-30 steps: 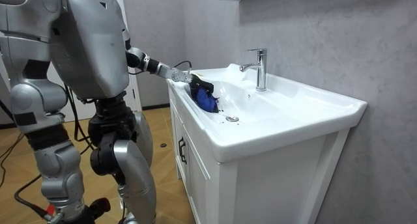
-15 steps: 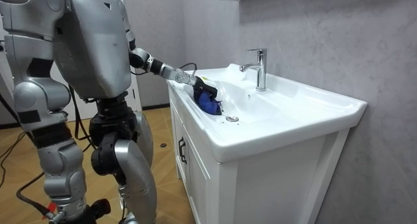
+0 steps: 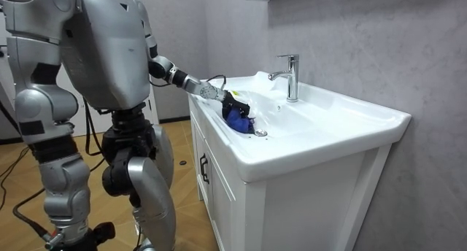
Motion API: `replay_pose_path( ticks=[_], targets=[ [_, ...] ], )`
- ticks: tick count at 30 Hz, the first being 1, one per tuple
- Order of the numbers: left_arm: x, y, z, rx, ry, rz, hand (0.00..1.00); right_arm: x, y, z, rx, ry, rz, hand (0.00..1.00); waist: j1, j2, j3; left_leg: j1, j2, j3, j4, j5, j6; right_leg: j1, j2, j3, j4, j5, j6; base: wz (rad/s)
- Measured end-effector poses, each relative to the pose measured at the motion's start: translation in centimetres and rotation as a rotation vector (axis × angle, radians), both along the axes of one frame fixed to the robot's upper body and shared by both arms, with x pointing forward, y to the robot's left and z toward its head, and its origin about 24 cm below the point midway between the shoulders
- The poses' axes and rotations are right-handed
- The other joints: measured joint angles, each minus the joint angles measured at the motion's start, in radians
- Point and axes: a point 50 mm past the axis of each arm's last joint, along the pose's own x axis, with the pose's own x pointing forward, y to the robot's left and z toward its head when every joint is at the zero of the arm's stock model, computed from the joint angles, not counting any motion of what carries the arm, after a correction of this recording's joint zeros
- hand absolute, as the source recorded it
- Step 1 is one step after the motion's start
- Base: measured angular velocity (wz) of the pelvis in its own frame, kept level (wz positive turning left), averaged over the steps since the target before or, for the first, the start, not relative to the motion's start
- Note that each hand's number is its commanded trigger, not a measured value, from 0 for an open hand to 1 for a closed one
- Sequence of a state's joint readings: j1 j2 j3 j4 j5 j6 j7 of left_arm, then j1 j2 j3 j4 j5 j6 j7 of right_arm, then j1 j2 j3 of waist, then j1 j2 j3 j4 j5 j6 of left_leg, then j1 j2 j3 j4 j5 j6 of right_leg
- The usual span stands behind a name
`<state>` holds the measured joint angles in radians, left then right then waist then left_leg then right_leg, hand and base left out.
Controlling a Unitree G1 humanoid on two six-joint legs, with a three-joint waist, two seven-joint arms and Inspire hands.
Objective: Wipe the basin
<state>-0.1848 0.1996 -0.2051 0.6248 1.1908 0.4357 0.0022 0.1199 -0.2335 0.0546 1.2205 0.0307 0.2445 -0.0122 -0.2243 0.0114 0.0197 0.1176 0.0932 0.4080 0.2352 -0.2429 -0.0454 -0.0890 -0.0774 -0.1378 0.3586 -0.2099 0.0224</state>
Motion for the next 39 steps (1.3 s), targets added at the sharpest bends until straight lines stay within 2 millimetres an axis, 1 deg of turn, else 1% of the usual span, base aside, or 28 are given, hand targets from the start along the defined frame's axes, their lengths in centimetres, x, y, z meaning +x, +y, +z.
replay_pose_path(
  ticks=[2, 4, 6, 10, 11, 13, 15, 17, 18, 19, 20, 22, 24, 26, 28, 29, 32, 33, 36, 39],
  targets=[
    [0.2, -0.4, -0.2, 0.007, 0.010, -0.014, 1.00, 0.0, 0.0, 0.0, -0.001, 0.010, -0.002, 0.00, -0.016, 0.002, -0.0014, 0.002, 0.002, 0.003, -0.001, 0.000, 0.000, 0.001, 0.005, 0.005, -0.003, 0.000, -0.001, -0.02],
    [0.4, -0.5, -0.3, 0.013, 0.021, -0.023, 1.00, -0.1, 0.0, 0.0, -0.004, 0.015, -0.005, 0.00, -0.021, 0.004, -0.0024, 0.005, 0.003, 0.005, -0.001, 0.000, 0.000, 0.001, 0.008, 0.011, -0.003, 0.001, -0.003, -0.08],
    [0.4, -1.1, -0.6, 0.005, 0.031, -0.043, 1.00, -0.2, -0.1, 0.0, -0.018, 0.016, -0.013, 0.00, -0.040, 0.008, -0.0051, 0.006, 0.007, 0.009, -0.003, 0.000, 0.000, 0.005, 0.012, 0.012, -0.016, 0.008, -0.004, -0.07],
    [0.9, -1.9, -0.6, -0.034, 0.033, -0.055, 1.00, 0.0, -0.1, 0.0, -0.026, 0.009, -0.008, 0.00, -0.061, 0.009, -0.0052, 0.009, 0.011, 0.031, 0.001, 0.000, -0.001, 0.000, 0.016, 0.026, -0.015, 0.009, -0.005, -0.13],
    [1.2, -2.4, -0.5, -0.059, 0.028, -0.057, 1.00, 0.1, -0.1, 0.0, -0.026, 0.003, -0.006, 0.00, -0.074, 0.008, -0.0052, 0.007, 0.013, 0.034, 0.004, 0.000, -0.001, -0.002, 0.017, 0.026, -0.014, 0.009, -0.006, -0.04],
    [1.6, -3.0, -0.3, -0.083, 0.022, -0.077, 1.00, 0.1, -0.1, 0.0, -0.027, 0.001, -0.004, 0.00, -0.087, 0.008, -0.0051, 0.007, 0.016, 0.040, 0.005, 0.000, -0.001, -0.003, 0.020, 0.031, -0.013, 0.009, -0.008, -0.06],
    [2.2, -4.2, -0.1, -0.112, 0.012, -0.100, 1.00, 0.1, -0.2, 0.0, -0.027, 0.005, -0.006, 0.00, -0.113, 0.010, -0.0061, 0.000, 0.018, 0.040, 0.007, 0.000, -0.001, -0.010, 0.023, 0.032, -0.013, 0.008, -0.011, -0.02],
    [2.9, -5.0, 0.4, -0.124, -0.002, -0.130, 1.00, 0.0, -0.2, 0.0, -0.029, 0.016, -0.010, 0.00, -0.137, 0.017, -0.0057, -0.012, 0.019, 0.039, 0.007, 0.000, -0.001, -0.020, 0.023, 0.031, -0.014, 0.009, -0.011, 0.05],
    [3.3, -5.8, 0.7, -0.138, -0.001, -0.154, 1.00, 0.0, -0.2, 0.0, -0.024, 0.023, -0.011, 0.00, -0.144, 0.023, -0.0095, -0.018, 0.019, 0.040, 0.007, 0.000, -0.001, -0.027, 0.023, 0.031, -0.014, 0.009, -0.011, 0.03],
    [3.5, -6.1, 0.8, -0.138, -0.003, -0.170, 1.00, 0.0, -0.2, 0.0, -0.022, 0.025, -0.011, 0.00, -0.148, 0.026, -0.0097, -0.020, 0.019, 0.040, 0.006, 0.000, -0.001, -0.029, 0.023, 0.031, -0.014, 0.010, -0.012, -0.06],
    [3.6, -6.5, 0.9, -0.135, -0.006, -0.194, 1.00, 0.3, -0.2, 0.0, -0.020, 0.018, -0.008, 0.00, -0.155, 0.032, -0.0078, -0.020, 0.018, 0.040, 0.004, 0.000, -0.001, -0.032, 0.023, 0.031, -0.013, 0.011, -0.012, -0.09],
    [4.1, -7.1, 1.4, -0.149, -0.016, -0.214, 1.00, 0.2, -0.2, 0.0, -0.002, 0.013, -0.008, 0.00, -0.160, 0.037, -0.0056, -0.020, 0.018, 0.044, 0.004, 0.000, -0.001, -0.034, 0.023, 0.031, -0.013, 0.011, -0.012, -0.04],
    [4.5, -7.7, 1.8, -0.154, -0.029, -0.239, 1.00, 0.9, -0.3, 0.1, 0.003, -0.013, -0.004, 0.00, -0.172, 0.043, -0.0029, -0.023, 0.018, 0.046, 0.003, 0.000, -0.001, -0.035, 0.022, 0.030, -0.015, 0.010, -0.012, 0.04],
    [4.6, -7.9, 2.1, -0.154, -0.039, -0.248, 1.00, 1.7, -0.5, 0.2, -0.001, -0.045, 0.004, 0.00, -0.183, 0.047, -0.0020, -0.025, 0.018, 0.047, 0.004, 0.000, -0.001, -0.037, 0.022, 0.029, -0.013, 0.009, -0.010, 0.03],
    [4.7, -8.1, 2.4, -0.159, -0.053, -0.258, 1.00, 2.2, -0.6, 0.3, -0.006, -0.072, 0.005, 0.00, -0.185, 0.051, -0.0015, -0.031, 0.018, 0.048, 0.005, 0.000, -0.001, -0.043, 0.022, 0.029, -0.011, 0.008, -0.010, 0.00],
    [4.8, -8.3, 2.6, -0.160, -0.061, -0.267, 1.00, 2.6, -0.9, 0.4, -0.012, -0.087, 0.009, 0.00, -0.185, 0.058, -0.0012, -0.038, 0.018, 0.048, 0.007, 0.000, -0.001, -0.050, 0.021, 0.029, -0.010, 0.008, -0.010, 0.00],
    [5.0, -8.3, 3.0, -0.206, -0.077, -0.253, 1.00, 3.4, -1.4, 0.7, -0.026, -0.116, 0.020, 0.00, -0.184, 0.068, 0.0010, -0.061, 0.019, 0.049, 0.036, 0.000, -0.001, -0.068, 0.014, 0.028, 0.004, 0.005, -0.012, 0.02],
    [5.2, -8.4, 3.1, -0.246, -0.082, -0.241, 1.00, 3.4, -1.7, 0.8, -0.036, -0.123, 0.024, 0.00, -0.185, 0.074, 0.0041, -0.066, 0.019, 0.048, 0.038, 0.000, -0.001, -0.068, 0.012, 0.022, 0.005, 0.004, -0.013, 0.11],
    [5.6, -8.8, 3.6, -0.308, -0.099, -0.237, 1.00, 3.3, -2.0, 0.9, -0.058, -0.123, 0.022, 0.00, -0.184, 0.082, 0.0093, -0.074, 0.019, 0.047, 0.039, 0.000, -0.001, -0.071, 0.008, 0.012, 0.008, 0.000, -0.013, 0.14],
    [5.8, -8.9, 4.0, -0.342, -0.108, -0.240, 1.00, 2.8, -2.0, 0.8, -0.066, -0.111, 0.019, 0.00, -0.184, 0.083, 0.0093, -0.074, 0.018, 0.047, 0.039, 0.000, -0.001, -0.073, 0.005, 0.011, 0.016, -0.005, -0.012, 0.04]
  ],
)
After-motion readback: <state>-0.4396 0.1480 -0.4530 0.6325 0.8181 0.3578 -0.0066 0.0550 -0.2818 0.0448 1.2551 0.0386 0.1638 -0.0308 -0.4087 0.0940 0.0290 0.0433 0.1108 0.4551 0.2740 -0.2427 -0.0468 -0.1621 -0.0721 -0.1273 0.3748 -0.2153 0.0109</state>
